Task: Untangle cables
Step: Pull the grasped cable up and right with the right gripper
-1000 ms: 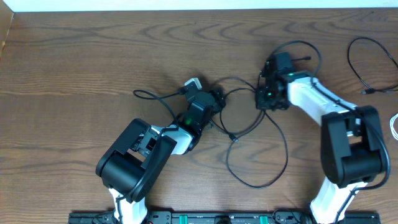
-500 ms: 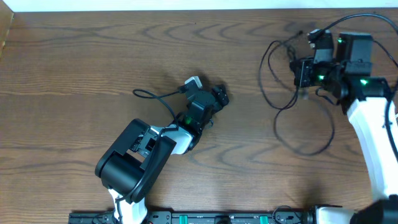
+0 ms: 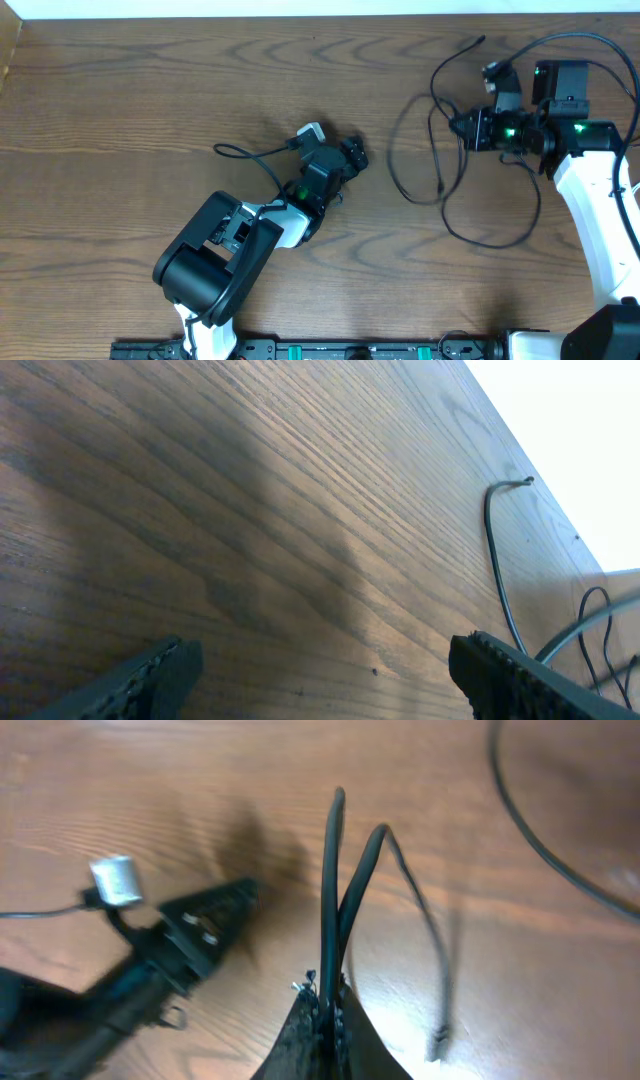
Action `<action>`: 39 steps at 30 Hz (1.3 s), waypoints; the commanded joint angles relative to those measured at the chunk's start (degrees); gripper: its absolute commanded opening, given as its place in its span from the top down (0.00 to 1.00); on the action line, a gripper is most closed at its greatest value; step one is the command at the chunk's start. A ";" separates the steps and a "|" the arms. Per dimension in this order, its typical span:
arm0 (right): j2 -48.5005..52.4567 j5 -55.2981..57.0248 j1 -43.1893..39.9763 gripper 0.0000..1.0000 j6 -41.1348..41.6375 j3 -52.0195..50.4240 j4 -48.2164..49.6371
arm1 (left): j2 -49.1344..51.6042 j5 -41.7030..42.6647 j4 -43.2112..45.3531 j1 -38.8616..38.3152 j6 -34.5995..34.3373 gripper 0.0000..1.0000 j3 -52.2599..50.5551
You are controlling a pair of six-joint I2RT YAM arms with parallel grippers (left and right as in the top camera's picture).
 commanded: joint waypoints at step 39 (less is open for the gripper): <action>-5.70 22.86 1.18 0.99 5.55 37.38 1.36 | 3.72 -0.57 -4.04 0.48 -0.09 0.11 -3.26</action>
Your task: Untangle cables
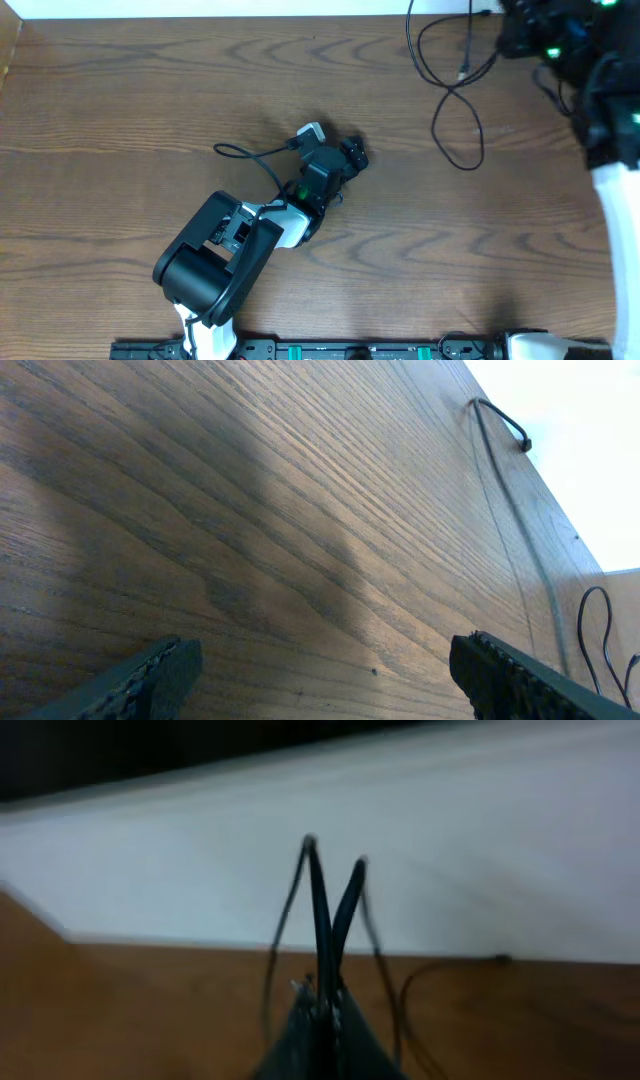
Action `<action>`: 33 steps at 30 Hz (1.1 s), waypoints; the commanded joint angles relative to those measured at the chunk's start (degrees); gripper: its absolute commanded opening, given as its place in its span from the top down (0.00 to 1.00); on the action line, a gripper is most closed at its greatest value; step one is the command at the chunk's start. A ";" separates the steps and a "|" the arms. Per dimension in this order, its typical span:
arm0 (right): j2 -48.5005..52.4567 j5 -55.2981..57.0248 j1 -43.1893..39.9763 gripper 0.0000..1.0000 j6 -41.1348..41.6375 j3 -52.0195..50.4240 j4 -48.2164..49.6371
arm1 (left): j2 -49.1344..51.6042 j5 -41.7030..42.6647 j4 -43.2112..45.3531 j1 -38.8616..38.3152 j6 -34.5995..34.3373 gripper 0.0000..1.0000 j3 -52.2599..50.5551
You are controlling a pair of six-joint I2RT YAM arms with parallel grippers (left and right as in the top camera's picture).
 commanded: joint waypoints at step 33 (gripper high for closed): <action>6.01 -12.22 -10.16 0.99 9.86 43.54 -29.86 | 3.74 -0.52 -4.26 0.46 -0.11 0.11 -3.26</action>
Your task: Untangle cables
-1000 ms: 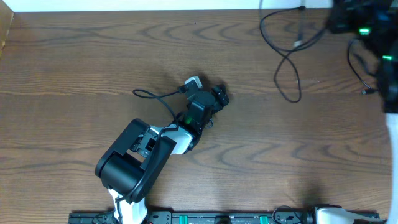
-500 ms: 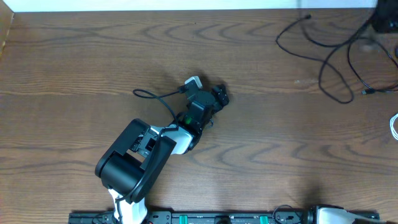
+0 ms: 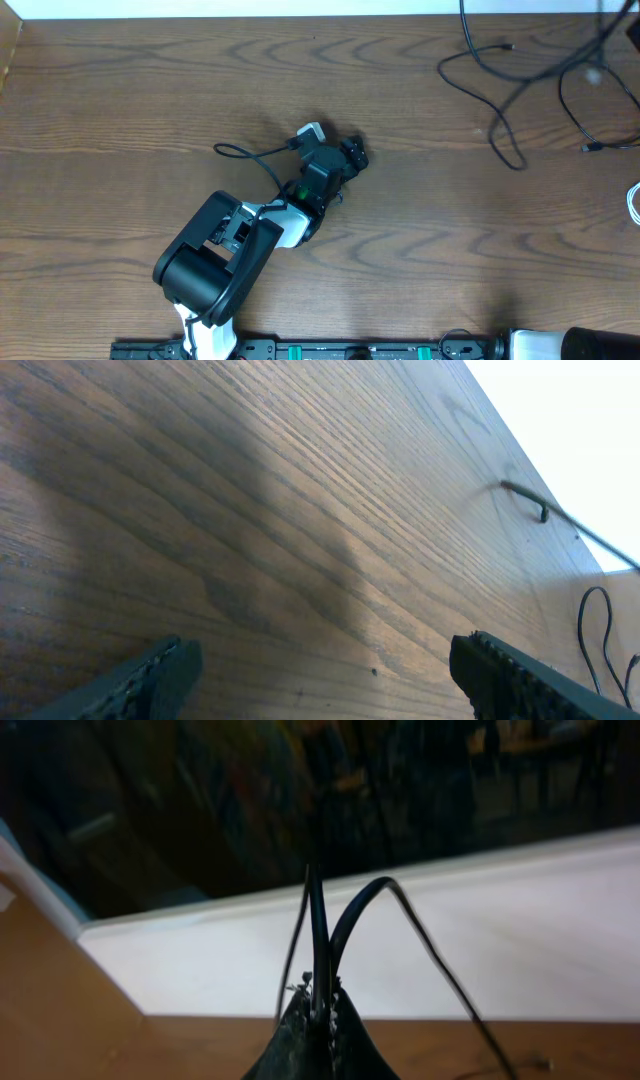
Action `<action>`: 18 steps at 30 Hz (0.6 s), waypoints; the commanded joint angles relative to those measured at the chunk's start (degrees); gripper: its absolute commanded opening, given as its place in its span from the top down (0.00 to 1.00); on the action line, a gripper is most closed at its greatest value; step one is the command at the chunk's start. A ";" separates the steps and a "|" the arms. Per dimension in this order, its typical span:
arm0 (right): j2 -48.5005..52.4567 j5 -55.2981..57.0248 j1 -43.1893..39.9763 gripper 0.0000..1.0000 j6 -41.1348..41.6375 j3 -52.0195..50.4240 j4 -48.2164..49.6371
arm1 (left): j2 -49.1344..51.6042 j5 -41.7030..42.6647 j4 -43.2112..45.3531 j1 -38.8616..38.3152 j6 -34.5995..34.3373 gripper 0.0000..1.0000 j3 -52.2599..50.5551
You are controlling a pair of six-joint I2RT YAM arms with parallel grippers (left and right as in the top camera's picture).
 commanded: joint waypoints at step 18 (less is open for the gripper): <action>29.62 -1.29 -3.76 0.99 -16.22 0.13 -3.43 | 3.74 -0.59 -4.20 0.48 -0.09 0.11 -3.28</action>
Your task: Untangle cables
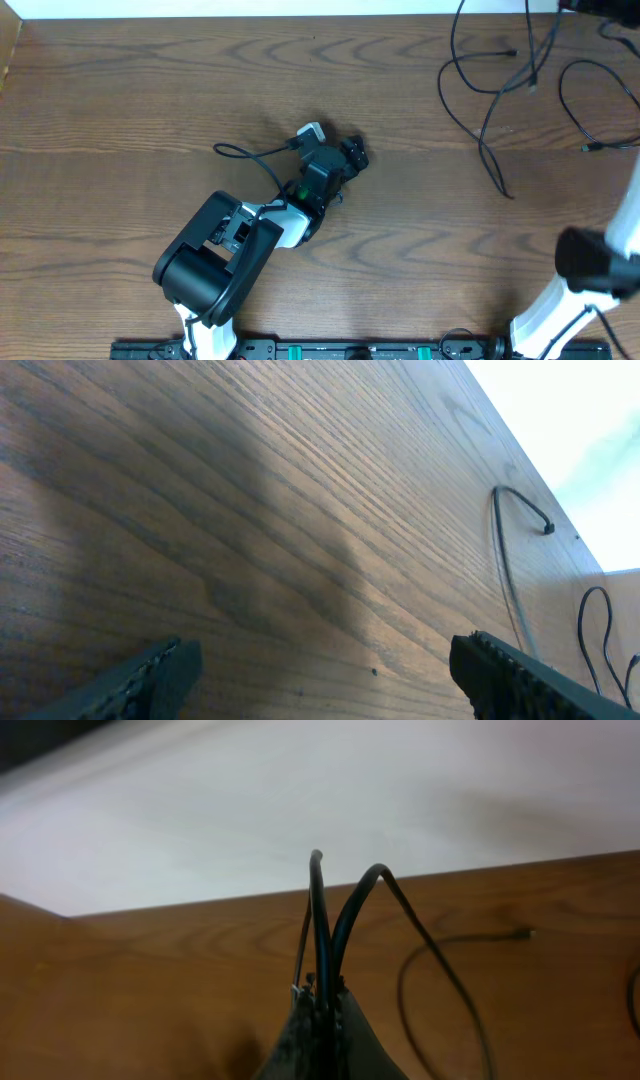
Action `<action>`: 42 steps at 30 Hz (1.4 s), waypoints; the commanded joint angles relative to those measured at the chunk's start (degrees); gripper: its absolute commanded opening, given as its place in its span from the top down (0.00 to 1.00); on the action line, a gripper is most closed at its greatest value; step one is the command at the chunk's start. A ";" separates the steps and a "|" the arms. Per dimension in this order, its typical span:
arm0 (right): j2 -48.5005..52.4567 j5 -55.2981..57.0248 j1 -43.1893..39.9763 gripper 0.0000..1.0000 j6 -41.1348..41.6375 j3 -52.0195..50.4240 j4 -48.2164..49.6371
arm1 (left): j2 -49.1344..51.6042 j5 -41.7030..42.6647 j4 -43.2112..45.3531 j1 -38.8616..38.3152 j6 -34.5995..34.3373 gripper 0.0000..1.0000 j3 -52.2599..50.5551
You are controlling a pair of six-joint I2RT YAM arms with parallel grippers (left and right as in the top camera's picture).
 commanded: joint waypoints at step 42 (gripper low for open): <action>28.48 25.03 -0.98 0.85 -7.78 -11.56 5.46 | 3.74 -1.01 -4.83 0.48 -0.11 0.11 -3.28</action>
